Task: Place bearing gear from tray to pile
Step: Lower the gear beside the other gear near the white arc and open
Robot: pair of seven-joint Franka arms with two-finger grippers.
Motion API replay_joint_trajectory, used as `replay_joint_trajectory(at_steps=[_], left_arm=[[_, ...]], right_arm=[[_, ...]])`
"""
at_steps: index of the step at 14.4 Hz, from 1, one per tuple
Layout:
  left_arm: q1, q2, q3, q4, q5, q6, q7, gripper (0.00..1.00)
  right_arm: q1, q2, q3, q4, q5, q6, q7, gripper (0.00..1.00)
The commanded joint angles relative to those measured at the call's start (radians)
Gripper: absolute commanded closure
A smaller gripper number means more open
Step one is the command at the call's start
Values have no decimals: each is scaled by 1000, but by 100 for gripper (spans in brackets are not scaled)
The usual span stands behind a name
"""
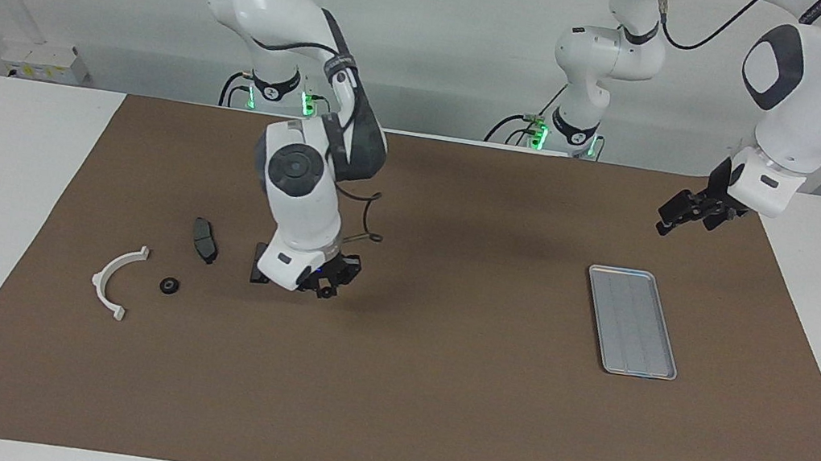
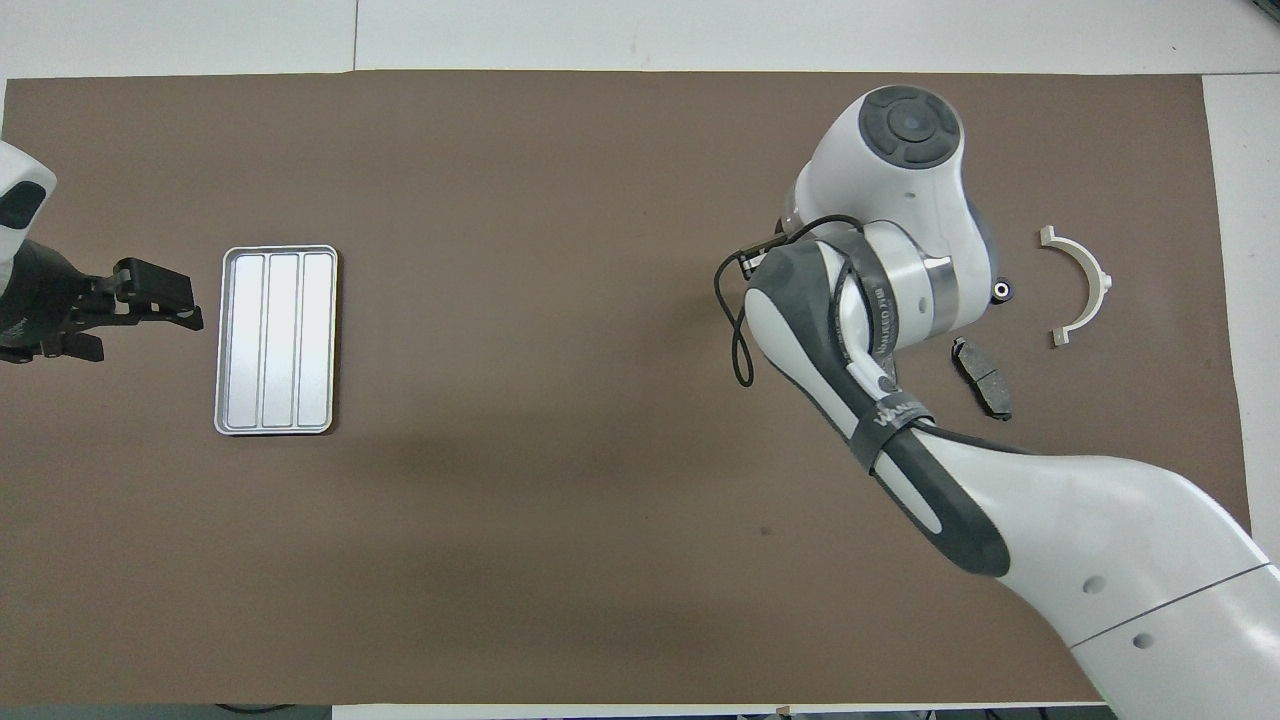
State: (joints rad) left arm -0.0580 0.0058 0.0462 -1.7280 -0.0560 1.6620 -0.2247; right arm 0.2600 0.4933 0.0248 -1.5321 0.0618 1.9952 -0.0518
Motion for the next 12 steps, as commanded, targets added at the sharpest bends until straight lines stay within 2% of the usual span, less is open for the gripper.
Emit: replay_joint_trajectory(at_steps=[1, 7, 12], left_arm=[[9, 25, 7, 13, 4, 13, 19, 0], [49, 45, -3, 16, 1, -2, 19, 0], [40, 37, -2, 7, 1, -7, 18, 0]], right_arm=[[-117, -18, 15, -37, 21, -13, -190, 100], [-243, -36, 14, -170, 7, 88, -350, 100], [-265, -73, 14, -281, 7, 160, -387, 100]])
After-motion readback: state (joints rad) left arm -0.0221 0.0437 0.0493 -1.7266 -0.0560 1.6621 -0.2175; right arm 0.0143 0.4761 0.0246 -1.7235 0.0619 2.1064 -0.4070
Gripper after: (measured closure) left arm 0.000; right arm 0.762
